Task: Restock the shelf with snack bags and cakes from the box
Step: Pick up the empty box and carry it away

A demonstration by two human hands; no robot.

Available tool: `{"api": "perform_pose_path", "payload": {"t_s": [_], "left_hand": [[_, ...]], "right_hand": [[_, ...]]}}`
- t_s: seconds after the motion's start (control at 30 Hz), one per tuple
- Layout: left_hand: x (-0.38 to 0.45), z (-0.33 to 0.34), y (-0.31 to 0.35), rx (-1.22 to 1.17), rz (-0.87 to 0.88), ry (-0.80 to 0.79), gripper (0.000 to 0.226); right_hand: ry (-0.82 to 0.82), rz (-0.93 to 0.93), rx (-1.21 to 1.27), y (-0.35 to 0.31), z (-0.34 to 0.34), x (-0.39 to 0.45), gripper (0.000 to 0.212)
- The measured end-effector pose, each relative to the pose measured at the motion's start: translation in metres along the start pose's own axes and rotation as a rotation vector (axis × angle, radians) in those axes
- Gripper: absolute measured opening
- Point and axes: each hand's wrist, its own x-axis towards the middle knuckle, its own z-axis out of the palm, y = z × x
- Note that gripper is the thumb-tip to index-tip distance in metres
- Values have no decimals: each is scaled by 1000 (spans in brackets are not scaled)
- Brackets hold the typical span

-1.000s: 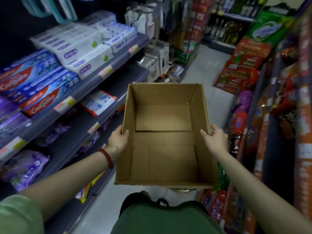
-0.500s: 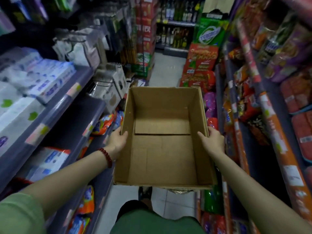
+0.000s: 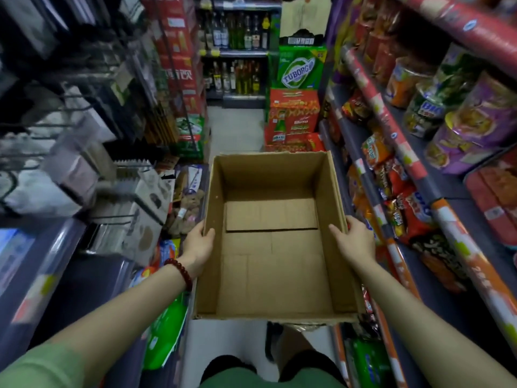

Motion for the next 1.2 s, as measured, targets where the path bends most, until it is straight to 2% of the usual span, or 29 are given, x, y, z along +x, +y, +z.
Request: {"api": "perform_pose_path", "payload": {"t_s": [0.2, 0.43, 0.67, 0.73, 0.87, 1.2], "left_hand": [[108, 27, 26, 14, -94, 2, 52], [208, 54, 119, 2, -74, 9, 42], [297, 79, 194, -8, -86, 23, 48], [323, 85, 212, -20, -102, 6, 49], [427, 97, 208, -23, -84, -9, 56], [576, 131, 349, 17, -10, -57, 44]], "right_hand": [[-6, 26, -9, -31, 15, 98, 54], [-52, 16, 15, -83, 13, 231, 51], [-61, -37, -6, -130, 6, 351, 40], [-61, -35, -1, -140, 10, 382, 42], [-55, -9, -2, -163, 24, 447, 46], [43, 106, 22, -237, 38, 606, 48]]}}
